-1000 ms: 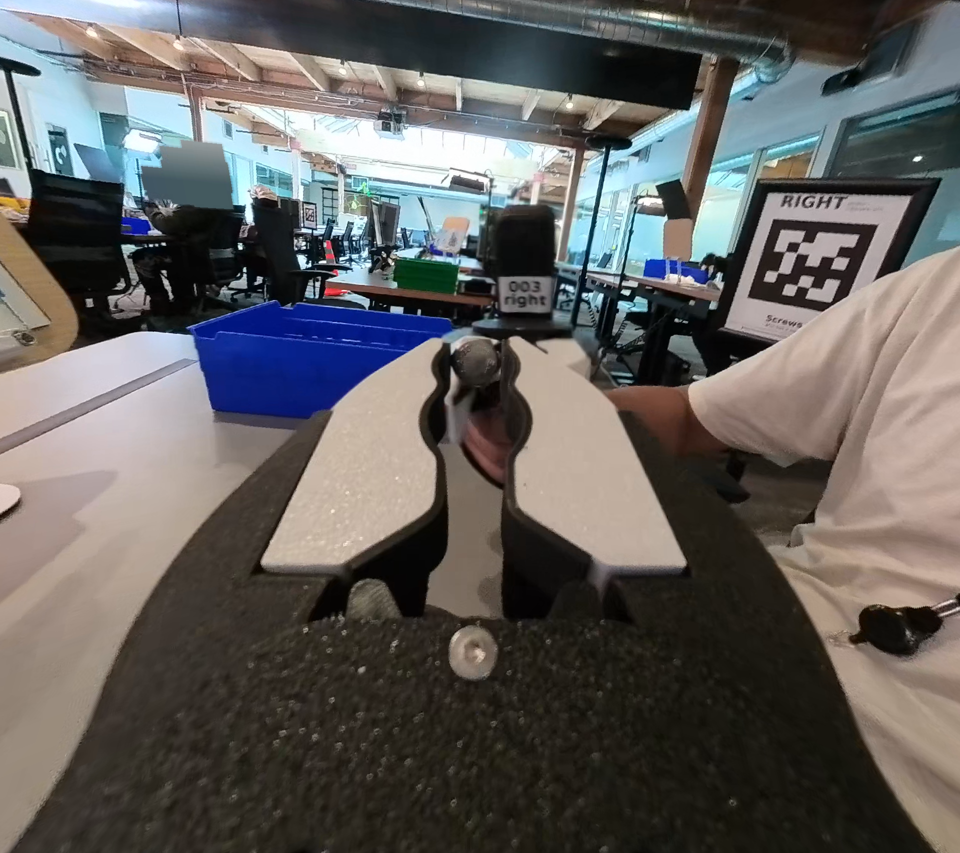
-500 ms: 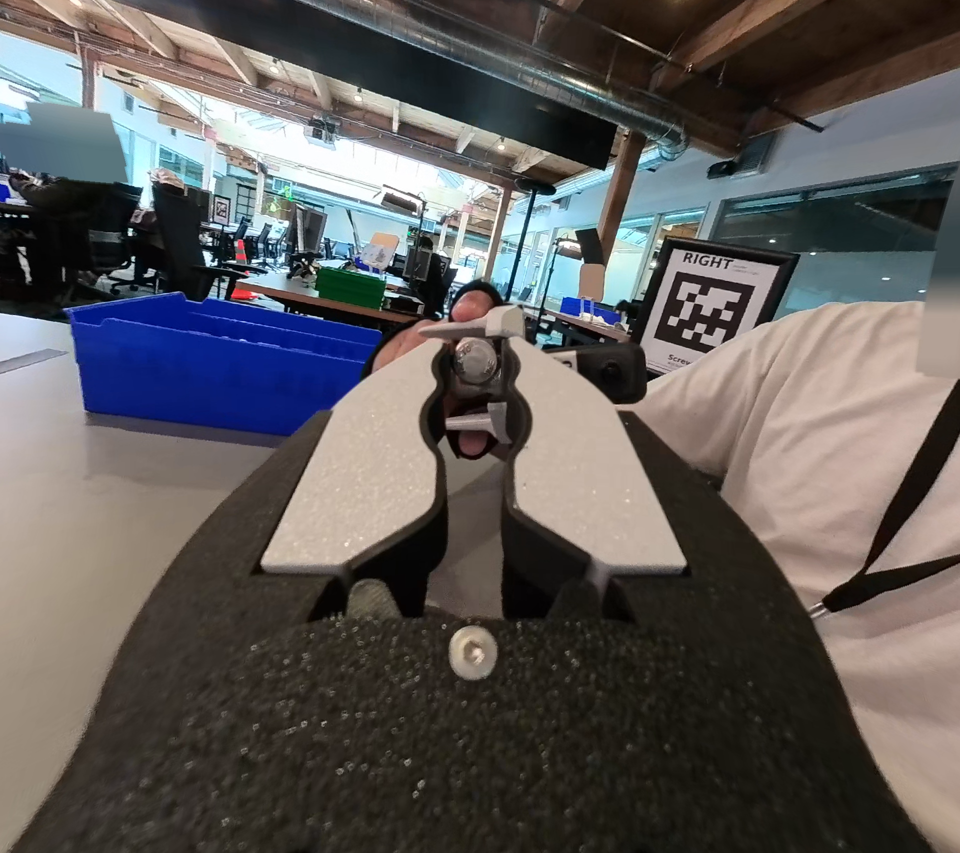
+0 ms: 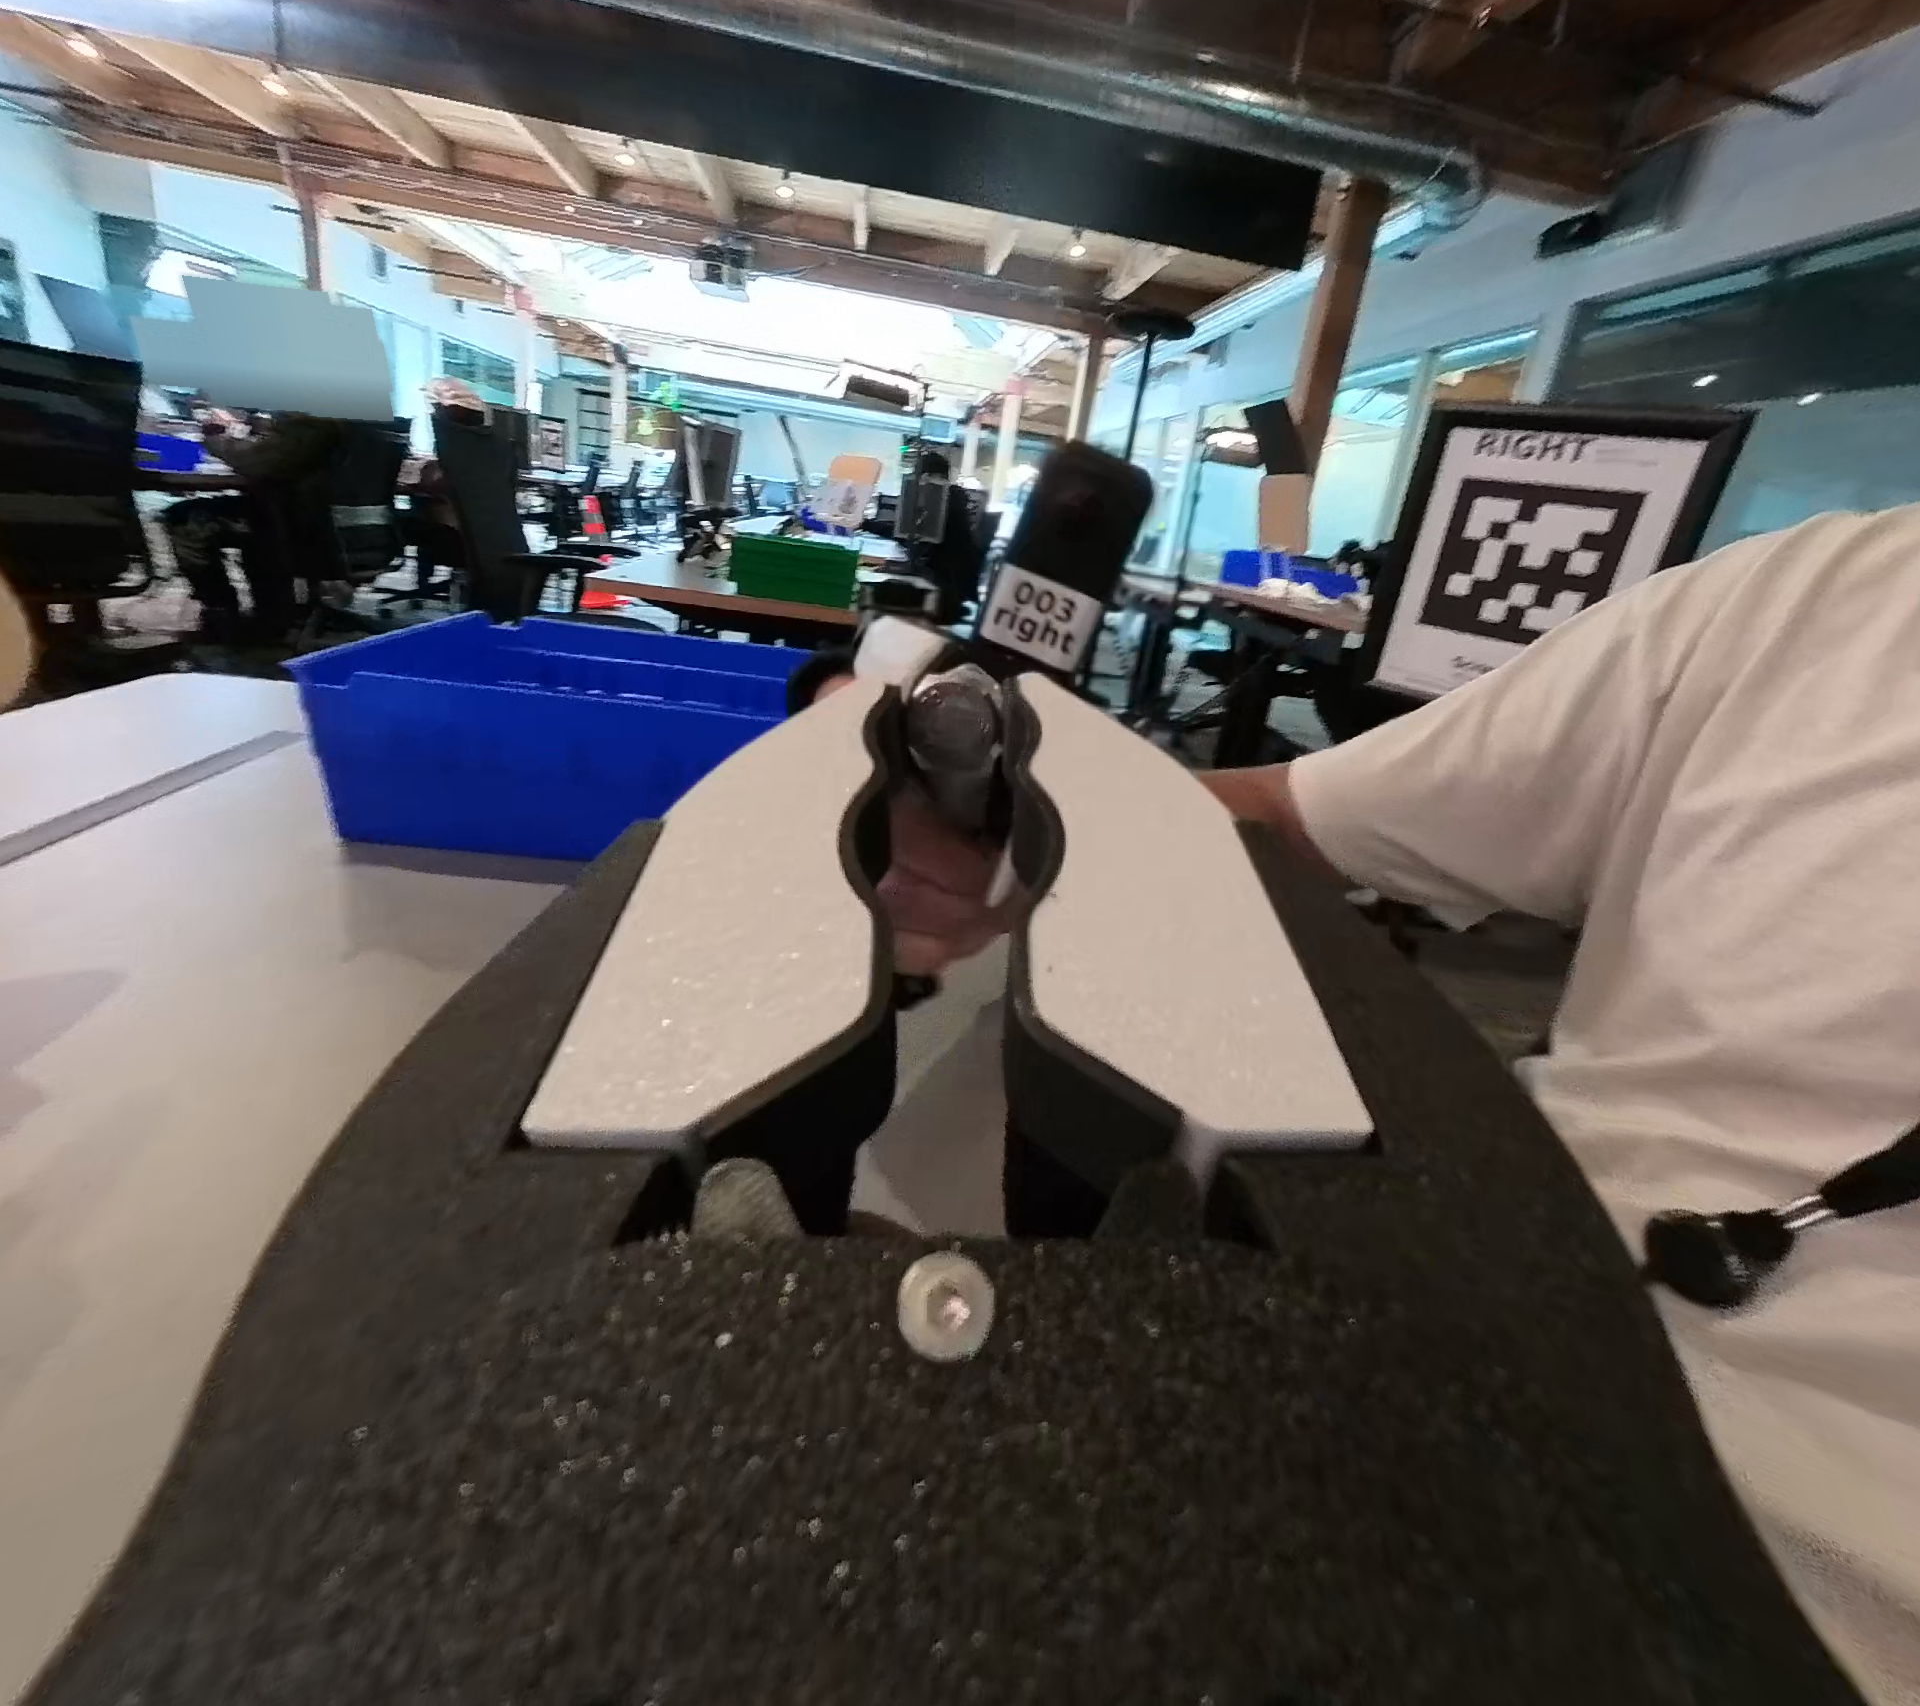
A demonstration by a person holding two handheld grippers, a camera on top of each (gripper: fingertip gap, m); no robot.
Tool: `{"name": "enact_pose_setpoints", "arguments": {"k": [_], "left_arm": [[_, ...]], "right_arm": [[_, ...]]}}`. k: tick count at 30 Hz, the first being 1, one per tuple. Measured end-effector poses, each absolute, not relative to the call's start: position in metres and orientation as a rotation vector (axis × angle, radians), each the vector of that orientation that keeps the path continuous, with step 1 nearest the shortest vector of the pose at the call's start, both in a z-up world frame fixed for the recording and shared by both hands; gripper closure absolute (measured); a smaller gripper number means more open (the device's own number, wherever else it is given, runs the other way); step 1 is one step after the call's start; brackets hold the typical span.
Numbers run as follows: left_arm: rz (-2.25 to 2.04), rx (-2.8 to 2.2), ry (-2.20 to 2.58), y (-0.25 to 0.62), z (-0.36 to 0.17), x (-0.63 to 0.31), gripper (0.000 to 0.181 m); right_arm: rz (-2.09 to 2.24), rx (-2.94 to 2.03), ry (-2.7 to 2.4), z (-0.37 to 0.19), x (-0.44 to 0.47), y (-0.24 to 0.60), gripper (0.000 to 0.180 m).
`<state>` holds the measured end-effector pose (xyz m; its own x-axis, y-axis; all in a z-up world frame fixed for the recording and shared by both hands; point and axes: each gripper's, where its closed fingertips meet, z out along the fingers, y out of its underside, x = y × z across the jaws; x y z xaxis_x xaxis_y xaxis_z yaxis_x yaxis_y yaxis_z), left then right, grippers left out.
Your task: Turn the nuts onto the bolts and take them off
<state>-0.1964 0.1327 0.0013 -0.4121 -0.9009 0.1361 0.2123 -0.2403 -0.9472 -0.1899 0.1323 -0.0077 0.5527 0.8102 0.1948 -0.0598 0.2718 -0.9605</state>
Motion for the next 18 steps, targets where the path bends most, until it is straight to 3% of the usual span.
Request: {"name": "enact_pose_setpoints", "arguments": {"k": [5,9,11,13,15,18], "left_arm": [[-1.603,-0.936,1.195,0.142,-0.001,-0.197,0.162],[-1.583,-0.933,1.194,0.143,0.000,-0.197,0.163],[-1.611,-0.938,1.189,0.142,0.000,-0.195,0.163],[-1.644,-0.945,1.185,0.141,-0.001,-0.195,0.163],[-1.678,-0.950,1.180,0.140,-0.001,-0.194,0.163],[-1.714,-0.958,1.180,0.139,-0.002,-0.193,0.163]], "right_arm": [[1.460,-1.416,-0.433,-0.012,-0.192,0.141,0.161],[1.768,-1.477,-0.273,-0.012,-0.192,0.141,0.161],[1.630,-1.428,-0.352,-0.012,-0.190,0.140,0.161],[1.313,-1.384,-0.501,-0.017,-0.187,0.140,0.138],[0.810,-1.337,-0.717,-0.030,-0.182,0.145,0.129],[0.199,-1.087,-0.963,-0.033,-0.180,0.136,0.139]]}}
